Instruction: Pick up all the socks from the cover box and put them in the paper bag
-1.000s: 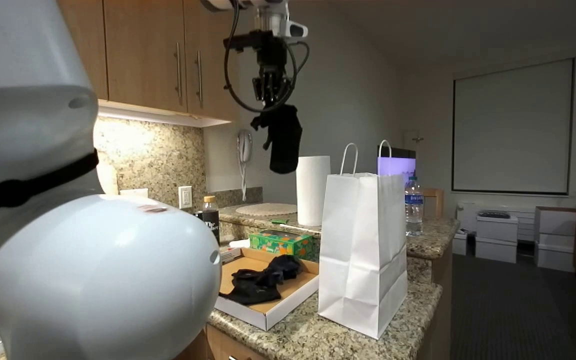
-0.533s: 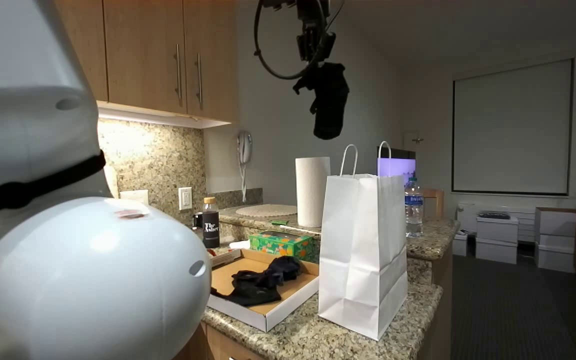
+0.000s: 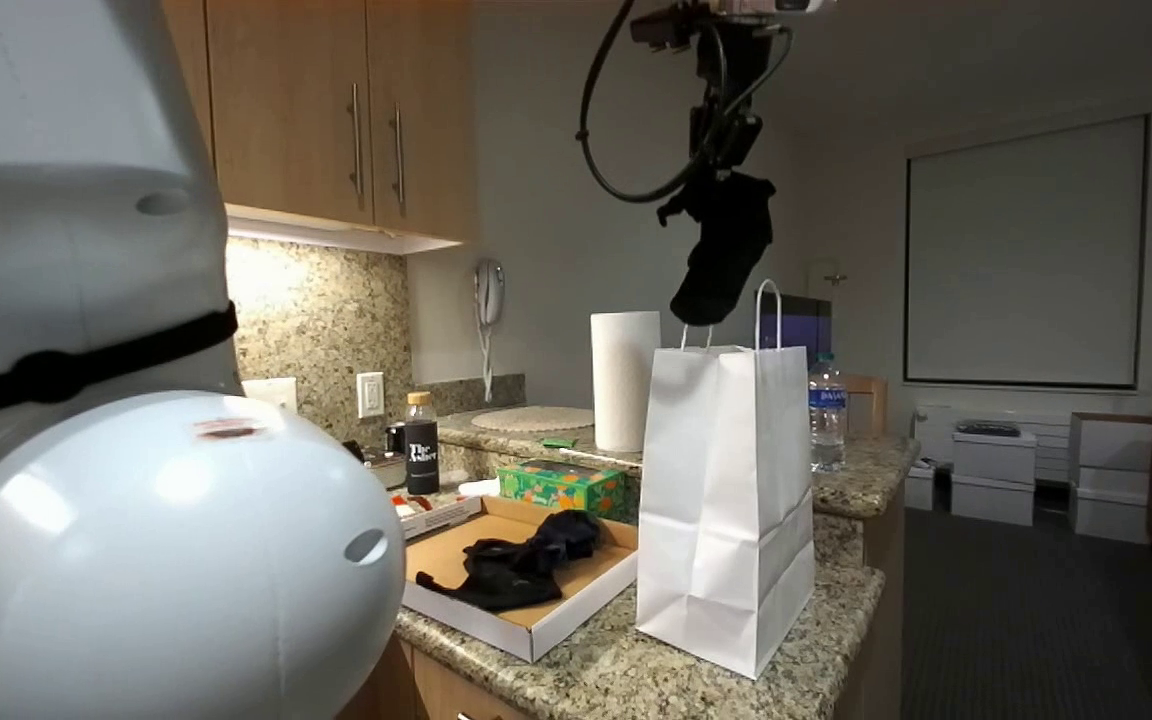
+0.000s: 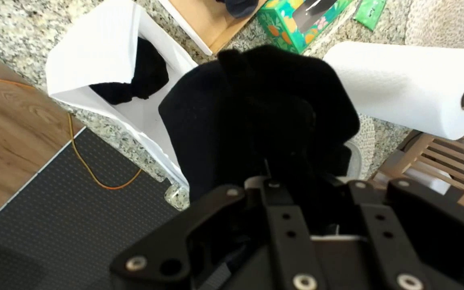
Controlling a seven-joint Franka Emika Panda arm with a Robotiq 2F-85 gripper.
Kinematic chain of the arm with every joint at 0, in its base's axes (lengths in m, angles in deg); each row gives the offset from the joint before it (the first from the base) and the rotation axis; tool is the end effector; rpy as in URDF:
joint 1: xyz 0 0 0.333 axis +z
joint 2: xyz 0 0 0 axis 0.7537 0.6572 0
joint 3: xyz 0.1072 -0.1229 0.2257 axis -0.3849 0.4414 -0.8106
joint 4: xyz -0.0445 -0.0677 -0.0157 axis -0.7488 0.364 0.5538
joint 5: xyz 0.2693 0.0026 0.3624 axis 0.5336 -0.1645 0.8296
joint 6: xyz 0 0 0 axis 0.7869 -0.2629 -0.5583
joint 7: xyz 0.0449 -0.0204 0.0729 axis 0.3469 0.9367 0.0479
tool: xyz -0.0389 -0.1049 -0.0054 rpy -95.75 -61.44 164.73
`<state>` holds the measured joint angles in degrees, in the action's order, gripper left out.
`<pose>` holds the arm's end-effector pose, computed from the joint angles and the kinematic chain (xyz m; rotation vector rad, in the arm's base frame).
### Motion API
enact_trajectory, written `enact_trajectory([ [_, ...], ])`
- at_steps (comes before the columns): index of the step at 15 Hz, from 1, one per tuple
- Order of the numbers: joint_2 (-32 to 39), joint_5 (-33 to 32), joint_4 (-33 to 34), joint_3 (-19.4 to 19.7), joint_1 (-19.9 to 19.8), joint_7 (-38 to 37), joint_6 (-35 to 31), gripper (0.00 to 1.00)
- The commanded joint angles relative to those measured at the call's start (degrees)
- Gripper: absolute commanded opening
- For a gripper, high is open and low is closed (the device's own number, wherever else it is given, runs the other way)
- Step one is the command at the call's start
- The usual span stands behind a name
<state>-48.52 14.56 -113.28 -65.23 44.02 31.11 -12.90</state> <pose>0.5596 -0.0771 0.6861 -2.5159 0.9732 -0.2849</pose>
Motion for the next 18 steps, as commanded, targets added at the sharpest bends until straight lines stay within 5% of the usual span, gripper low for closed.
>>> enact_trajectory([
  [1,1.7,2.4,-2.4,0.0,-0.9,-1.6,-1.1,0.09],
  [11,6.3,4.1,-4.3,0.3,-0.8,-1.8,-1.3,0.09],
  [12,6.6,4.5,-4.2,0.5,-0.9,-1.7,-1.0,0.38],
  [18,7.1,5.9,-4.5,1.2,-1.1,-1.5,-0.8,0.7],
])
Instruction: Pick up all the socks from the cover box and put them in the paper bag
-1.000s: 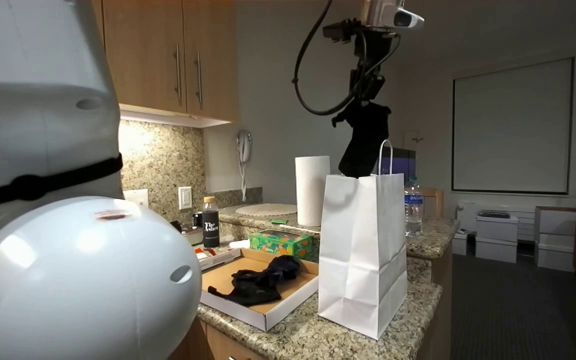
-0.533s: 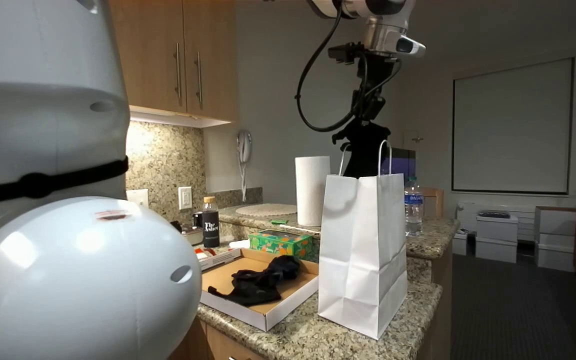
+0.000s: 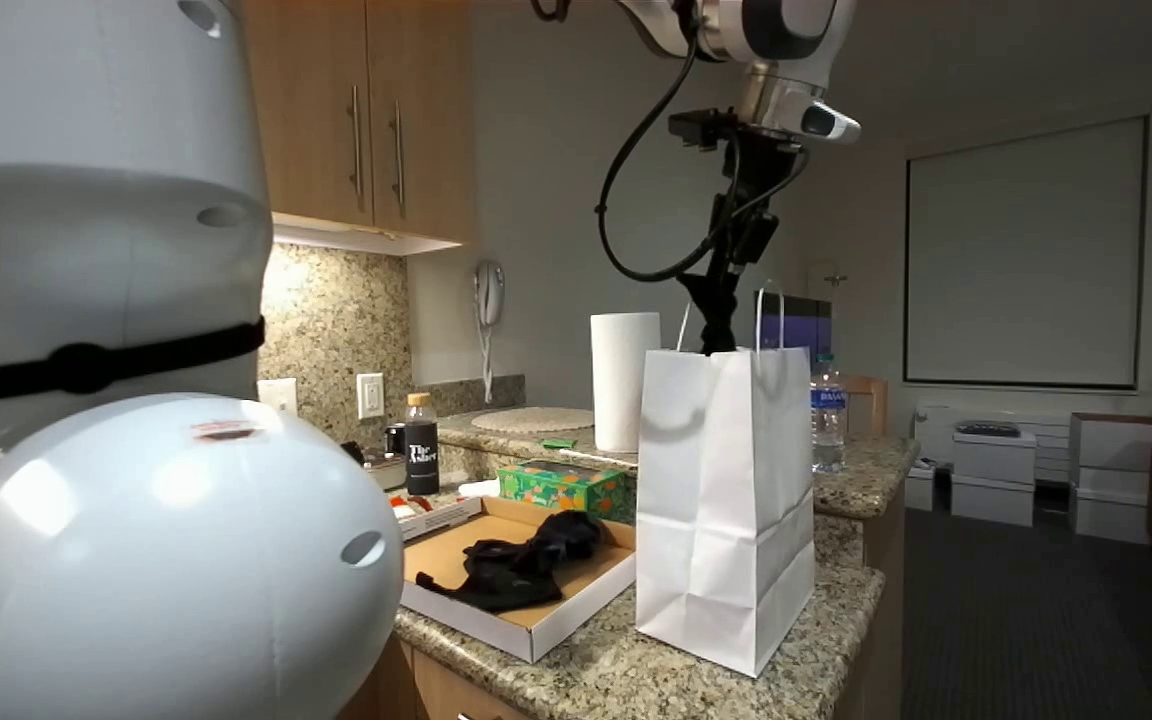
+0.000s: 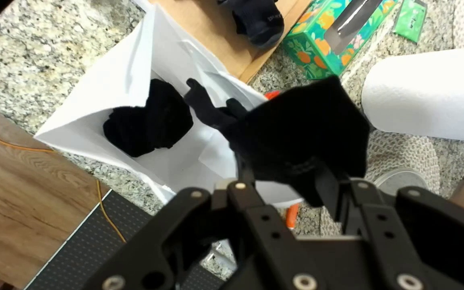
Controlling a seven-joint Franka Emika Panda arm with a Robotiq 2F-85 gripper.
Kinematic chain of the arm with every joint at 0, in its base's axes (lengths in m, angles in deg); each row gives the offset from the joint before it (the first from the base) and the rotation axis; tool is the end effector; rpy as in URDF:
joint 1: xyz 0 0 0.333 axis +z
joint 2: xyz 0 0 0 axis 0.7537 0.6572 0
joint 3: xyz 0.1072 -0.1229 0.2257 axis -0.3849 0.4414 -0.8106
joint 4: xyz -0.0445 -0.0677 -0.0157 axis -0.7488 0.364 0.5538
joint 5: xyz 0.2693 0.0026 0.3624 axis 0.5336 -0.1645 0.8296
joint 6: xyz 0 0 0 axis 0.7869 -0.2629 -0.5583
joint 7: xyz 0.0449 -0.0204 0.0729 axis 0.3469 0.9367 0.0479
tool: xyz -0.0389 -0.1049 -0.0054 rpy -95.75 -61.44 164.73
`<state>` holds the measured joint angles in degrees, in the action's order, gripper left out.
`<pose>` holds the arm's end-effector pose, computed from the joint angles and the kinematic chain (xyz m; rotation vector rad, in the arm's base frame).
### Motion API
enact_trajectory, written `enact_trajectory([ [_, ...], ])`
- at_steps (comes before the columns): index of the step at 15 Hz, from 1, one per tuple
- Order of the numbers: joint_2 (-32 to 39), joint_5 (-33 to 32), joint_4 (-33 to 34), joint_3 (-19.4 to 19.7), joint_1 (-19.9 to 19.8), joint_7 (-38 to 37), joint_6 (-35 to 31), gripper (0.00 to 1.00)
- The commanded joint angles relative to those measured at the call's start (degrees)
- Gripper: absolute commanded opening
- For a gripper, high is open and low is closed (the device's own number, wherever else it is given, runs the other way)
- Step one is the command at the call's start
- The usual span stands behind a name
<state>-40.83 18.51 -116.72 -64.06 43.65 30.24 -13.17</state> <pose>0.5996 -0.0909 0.5776 -2.4675 1.0782 -0.0218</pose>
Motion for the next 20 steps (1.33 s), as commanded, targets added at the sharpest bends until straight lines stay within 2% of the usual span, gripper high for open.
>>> enact_trajectory([
  [1,-0.6,2.0,-1.1,0.1,-0.7,-0.7,-0.5,0.76],
  [4,-1.0,2.2,-1.4,0.4,-0.8,-0.5,-0.5,0.95],
  [6,-1.4,2.4,-1.6,0.4,-0.7,-0.1,-0.4,1.0],
  [11,-2.7,1.9,-2.0,-0.2,-0.3,-0.2,-0.7,1.0],
  [17,-1.7,4.7,-2.2,-0.9,0.3,1.8,-0.4,1.0],
  [20,-1.0,5.8,-3.6,-1.9,0.7,1.8,-3.4,1.0],
])
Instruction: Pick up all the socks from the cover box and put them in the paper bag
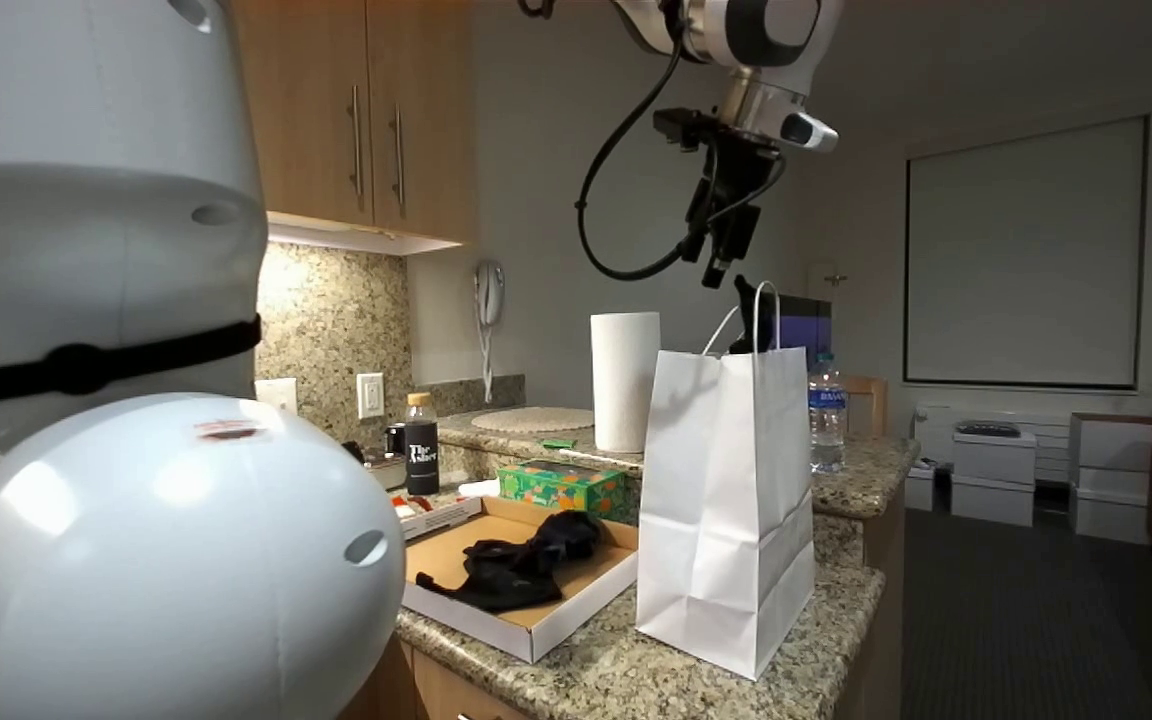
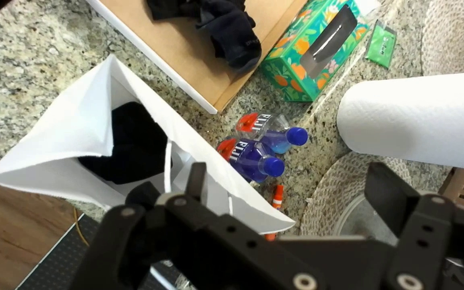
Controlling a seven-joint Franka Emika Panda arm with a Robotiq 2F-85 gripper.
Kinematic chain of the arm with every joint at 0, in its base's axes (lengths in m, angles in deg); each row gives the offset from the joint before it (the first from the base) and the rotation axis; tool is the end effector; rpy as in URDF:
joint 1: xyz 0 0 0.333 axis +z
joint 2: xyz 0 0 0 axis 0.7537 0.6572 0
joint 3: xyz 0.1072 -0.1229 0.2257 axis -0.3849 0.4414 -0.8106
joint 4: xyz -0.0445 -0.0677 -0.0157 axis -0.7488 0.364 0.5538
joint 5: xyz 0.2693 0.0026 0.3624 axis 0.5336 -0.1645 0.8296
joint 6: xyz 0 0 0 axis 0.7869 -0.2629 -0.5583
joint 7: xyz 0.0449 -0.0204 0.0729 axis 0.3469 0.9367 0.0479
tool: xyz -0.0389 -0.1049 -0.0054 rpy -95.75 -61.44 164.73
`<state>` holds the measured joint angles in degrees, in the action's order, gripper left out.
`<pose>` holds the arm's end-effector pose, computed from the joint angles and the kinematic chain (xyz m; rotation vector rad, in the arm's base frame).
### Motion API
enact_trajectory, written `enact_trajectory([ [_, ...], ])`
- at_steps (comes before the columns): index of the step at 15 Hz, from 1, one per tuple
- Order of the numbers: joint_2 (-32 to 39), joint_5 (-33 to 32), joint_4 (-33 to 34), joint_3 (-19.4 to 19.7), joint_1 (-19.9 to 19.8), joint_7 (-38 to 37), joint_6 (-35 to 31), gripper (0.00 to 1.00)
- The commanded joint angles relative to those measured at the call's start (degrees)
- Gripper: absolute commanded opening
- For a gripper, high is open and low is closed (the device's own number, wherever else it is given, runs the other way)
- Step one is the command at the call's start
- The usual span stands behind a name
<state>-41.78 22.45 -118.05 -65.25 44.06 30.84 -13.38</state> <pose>0.5986 -0.0676 0.5783 -2.4212 1.0181 0.0050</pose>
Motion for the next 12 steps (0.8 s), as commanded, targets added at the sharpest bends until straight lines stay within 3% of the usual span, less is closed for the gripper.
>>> enact_trajectory([
  [1,0.2,1.4,-2.5,-1.1,0.3,0.5,-4.5,1.0],
  [9,0.3,-2.1,-2.9,-1.6,0.3,-3.1,-14.2,1.0],
  [12,-0.4,-6.2,-3.2,-1.9,0.2,-6.2,-18.1,1.0],
])
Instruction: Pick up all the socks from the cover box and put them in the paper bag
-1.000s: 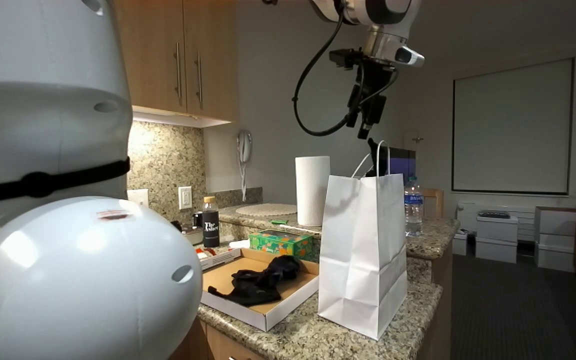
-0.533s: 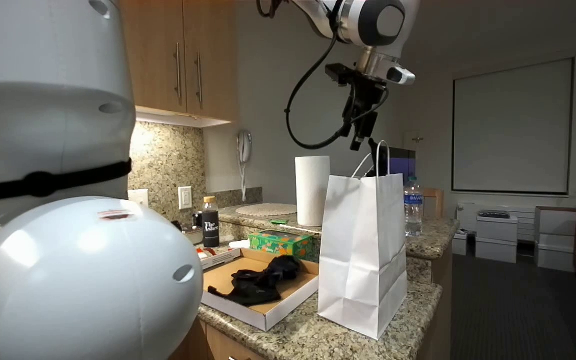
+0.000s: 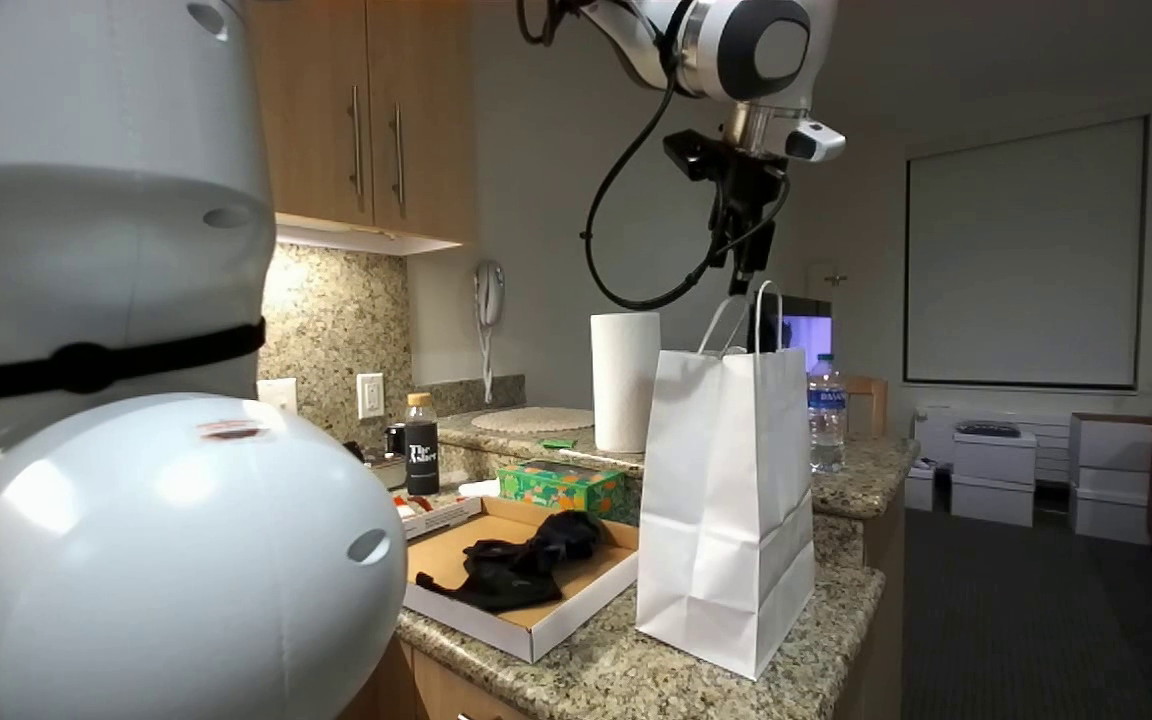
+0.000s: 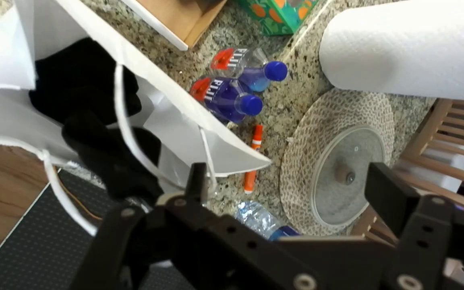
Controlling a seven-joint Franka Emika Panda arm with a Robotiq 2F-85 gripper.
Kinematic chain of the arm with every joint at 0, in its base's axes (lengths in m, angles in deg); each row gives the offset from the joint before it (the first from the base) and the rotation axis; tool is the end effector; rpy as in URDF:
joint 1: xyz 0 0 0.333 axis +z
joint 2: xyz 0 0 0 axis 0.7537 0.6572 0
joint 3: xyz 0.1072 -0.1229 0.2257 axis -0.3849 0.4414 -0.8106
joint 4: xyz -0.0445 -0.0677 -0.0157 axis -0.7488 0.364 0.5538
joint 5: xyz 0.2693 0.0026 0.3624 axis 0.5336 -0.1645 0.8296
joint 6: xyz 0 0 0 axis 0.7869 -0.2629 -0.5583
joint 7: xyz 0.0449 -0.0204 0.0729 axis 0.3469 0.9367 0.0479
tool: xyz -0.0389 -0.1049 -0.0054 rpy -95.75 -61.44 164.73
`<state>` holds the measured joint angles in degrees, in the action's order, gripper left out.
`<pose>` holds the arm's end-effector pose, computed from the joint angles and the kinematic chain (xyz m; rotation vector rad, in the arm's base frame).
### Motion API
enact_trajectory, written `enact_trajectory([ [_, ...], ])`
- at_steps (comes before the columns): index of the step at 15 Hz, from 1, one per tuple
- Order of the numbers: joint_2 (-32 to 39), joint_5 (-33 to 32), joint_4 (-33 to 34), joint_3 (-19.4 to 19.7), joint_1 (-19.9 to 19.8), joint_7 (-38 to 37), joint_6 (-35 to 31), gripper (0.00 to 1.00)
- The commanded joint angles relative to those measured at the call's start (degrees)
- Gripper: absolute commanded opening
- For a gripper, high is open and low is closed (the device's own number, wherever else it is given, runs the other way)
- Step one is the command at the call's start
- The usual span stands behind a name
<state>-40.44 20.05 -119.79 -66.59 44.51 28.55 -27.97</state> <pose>0.6251 -0.0686 0.5694 -2.3841 1.1107 -0.2474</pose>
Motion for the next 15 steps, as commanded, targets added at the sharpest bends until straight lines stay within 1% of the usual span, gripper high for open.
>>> enact_trajectory([
  [1,-1.8,-5.3,-1.5,-0.6,-0.3,-5.1,-4.2,1.0],
  [2,-2.0,-6.7,-1.6,-0.6,-0.4,-6.2,-4.8,1.0],
  [5,-3.3,-7.1,-2.0,-0.8,0.0,-6.3,-5.1,1.0],
  [8,-7.0,-4.2,-3.5,-1.8,1.5,-1.6,-4.9,1.0],
  [11,-11.8,-7.8,-6.6,-5.9,4.2,0.5,-4.3,1.0],
  [13,-13.2,-8.5,-8.6,-9.1,6.5,0.9,-3.2,1.0],
  [15,-13.1,-8.9,-11.1,-12.2,8.8,1.5,-3.7,1.0],
])
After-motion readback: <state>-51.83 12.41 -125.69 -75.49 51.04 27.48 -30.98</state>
